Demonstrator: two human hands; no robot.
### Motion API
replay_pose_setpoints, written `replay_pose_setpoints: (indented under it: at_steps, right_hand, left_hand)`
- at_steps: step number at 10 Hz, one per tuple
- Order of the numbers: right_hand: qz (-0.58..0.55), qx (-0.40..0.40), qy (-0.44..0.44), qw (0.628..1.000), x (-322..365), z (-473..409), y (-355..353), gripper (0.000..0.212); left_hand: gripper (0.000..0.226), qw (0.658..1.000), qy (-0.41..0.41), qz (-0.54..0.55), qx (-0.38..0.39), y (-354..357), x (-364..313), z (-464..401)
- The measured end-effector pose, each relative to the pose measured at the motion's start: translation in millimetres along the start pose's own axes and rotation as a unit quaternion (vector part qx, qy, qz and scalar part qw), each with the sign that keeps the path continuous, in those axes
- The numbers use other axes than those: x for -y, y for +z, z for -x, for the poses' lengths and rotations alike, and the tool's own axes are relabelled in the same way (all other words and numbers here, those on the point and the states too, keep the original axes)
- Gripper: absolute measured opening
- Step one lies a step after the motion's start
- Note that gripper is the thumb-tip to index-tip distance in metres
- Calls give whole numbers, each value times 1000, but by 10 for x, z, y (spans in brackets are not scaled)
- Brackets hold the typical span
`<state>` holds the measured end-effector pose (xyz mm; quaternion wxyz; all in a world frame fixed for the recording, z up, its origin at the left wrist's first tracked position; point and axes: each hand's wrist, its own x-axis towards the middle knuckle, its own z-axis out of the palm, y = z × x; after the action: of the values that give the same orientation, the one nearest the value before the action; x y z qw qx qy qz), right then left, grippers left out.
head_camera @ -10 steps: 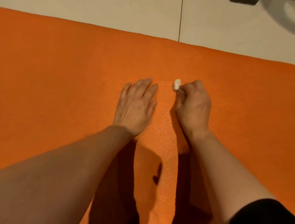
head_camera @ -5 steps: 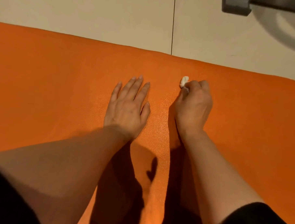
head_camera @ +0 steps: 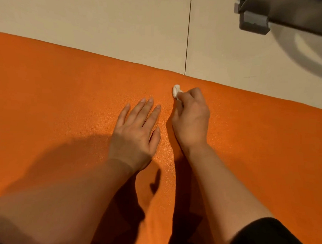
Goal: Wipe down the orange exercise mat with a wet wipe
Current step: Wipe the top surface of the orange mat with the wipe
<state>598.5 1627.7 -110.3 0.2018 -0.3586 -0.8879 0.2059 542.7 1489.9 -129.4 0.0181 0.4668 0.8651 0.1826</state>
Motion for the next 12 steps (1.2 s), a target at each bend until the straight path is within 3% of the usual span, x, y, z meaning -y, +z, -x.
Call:
replay_pose_setpoints:
  at_steps: [1,2,3,4,5,6,7,8,9,10,11,12]
  right_hand:
    - [44,25,-30,998,-177,-169,-121,22]
    - [78,-66,125,987,-456,-420,-257,21]
    - [53,-79,179,979,-309,-528,-103,20]
    - [1,3,33,999,33,-529,86,18]
    - [32,46,-4,998,-43,-617,-11,19]
    - [85,6,100,991,-238,-669,-159,22]
    - [71,20,90,993,-12,-665,8,22]
    - [24,88,-25,996,231,-700,186,21]
    - [30,108,-57,992,96,-761,109,20]
    - [48,50,18,997,-73,-735,-6,21]
    - [26,65,7,998,180,-710,162,25]
    - [-7,118,-65,991,458,-724,367,21]
  left_hand:
    - [52,1000,2,2,6,-6,5,-6]
    - [52,1000,3,3,7,-1,10,-7]
    - [51,1000,4,1,-1,4,13,-19]
    - [50,1000,3,2,-4,0,6,-25]
    - [51,1000,3,5,-5,-5,5,-27]
    - [51,1000,1,5,-5,-8,1,-36]
    - [50,1000,1,2,-6,-4,7,-40]
    - [51,1000,-4,-3,-2,-5,1,-34]
    - [56,1000,-13,4,1,-15,-18,-35]
    - [61,1000,-31,5,3,-13,-18,-39]
    - [63,999,-41,4,7,-6,-15,-44]
    - [63,999,-39,3,8,-10,-14,-39]
